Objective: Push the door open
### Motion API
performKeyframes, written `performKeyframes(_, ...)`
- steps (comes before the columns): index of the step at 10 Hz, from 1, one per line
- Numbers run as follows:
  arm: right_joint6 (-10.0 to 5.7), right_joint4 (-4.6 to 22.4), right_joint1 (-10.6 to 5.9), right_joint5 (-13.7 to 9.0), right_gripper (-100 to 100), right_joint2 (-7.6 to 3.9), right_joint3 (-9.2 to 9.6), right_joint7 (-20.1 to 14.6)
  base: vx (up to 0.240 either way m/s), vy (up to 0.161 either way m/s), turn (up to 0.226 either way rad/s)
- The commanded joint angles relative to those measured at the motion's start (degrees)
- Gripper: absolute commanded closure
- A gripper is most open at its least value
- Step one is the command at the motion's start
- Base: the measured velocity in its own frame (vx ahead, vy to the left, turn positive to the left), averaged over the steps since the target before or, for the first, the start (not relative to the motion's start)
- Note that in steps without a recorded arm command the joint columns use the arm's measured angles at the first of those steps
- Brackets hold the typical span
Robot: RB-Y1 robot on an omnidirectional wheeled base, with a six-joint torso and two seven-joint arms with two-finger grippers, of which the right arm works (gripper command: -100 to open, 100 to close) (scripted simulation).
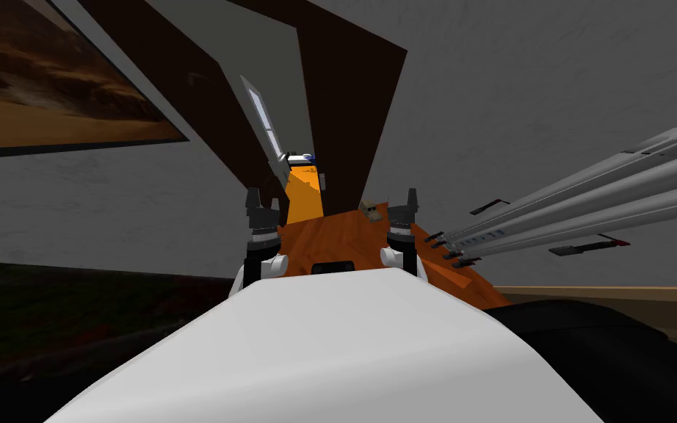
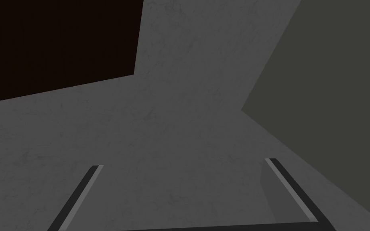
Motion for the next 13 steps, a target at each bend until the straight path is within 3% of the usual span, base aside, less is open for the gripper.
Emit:
performKeyframes(1,0.16,1.42,-0.92,0.04,-100,-0.3,1.04,-0.25,0.111,0.015,-0.086)
performKeyframes(6,0.63,5.61,-3.61,0.17,-100,-1.06,4.12,-0.99,0.179,0.04,-0.088)
performKeyframes(13,1.75,15.53,-10.01,0.47,-100,-2.44,11.4,-2.75,0.153,0.066,-0.124)
